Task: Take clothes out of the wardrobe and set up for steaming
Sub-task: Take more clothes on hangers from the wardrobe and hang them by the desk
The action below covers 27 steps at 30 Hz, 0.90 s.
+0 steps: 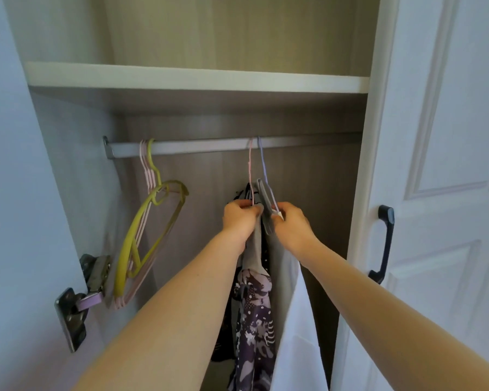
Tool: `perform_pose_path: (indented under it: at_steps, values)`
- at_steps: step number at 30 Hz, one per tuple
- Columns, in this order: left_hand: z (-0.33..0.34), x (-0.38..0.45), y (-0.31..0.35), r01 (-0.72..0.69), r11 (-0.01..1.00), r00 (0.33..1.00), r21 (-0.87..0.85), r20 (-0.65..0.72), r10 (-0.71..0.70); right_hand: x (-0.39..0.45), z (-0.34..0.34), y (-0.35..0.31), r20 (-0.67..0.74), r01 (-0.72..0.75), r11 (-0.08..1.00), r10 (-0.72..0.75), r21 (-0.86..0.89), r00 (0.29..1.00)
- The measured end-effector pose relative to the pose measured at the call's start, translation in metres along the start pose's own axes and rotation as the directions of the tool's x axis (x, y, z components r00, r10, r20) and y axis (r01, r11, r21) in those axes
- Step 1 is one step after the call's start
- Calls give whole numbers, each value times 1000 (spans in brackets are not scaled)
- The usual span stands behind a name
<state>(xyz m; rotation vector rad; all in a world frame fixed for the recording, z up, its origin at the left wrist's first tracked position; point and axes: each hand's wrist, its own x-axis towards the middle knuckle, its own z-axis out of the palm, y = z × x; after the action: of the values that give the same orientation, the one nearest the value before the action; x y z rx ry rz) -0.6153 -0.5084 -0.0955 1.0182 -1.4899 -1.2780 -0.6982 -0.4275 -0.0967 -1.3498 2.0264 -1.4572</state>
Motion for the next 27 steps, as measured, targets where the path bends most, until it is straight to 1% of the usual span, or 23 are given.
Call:
perform_pose_path:
  at_steps: [4, 8, 11, 14, 17, 20, 23, 27]
  values:
    - [0, 8, 8, 68, 989, 993, -131, 104, -54, 1, 2, -2, -34, -34, 978, 42, 205, 999]
    - [0, 11, 20, 105, 976, 989, -191, 126, -82, -4, -3, -4, -62, -18, 973, 33, 229, 998]
    - [-3, 8, 28, 56, 978, 993, -199, 113, -33, -2, -17, -15, -94, -31, 960, 59, 278, 994]
    - [-12, 1, 42, -16, 980, 995, -200, 97, 36, -3, -33, -27, -80, -8, 961, 32, 277, 996]
    - [-16, -9, 51, -26, 972, 996, -233, 74, 45, -10, -37, -31, -108, 27, 961, 4, 277, 994]
    - [-14, -25, 53, 17, 966, 998, -256, 66, 0, -23, -33, -29, -104, 40, 967, -14, 251, 994]
    - [-11, -45, 48, 78, 941, 996, -329, 61, -61, -41, -30, -26, -75, 34, 972, -17, 234, 997]
    - [-14, -78, 35, 137, 905, 991, -404, 69, -119, -71, -37, -22, -70, 14, 977, 0, 210, 998]
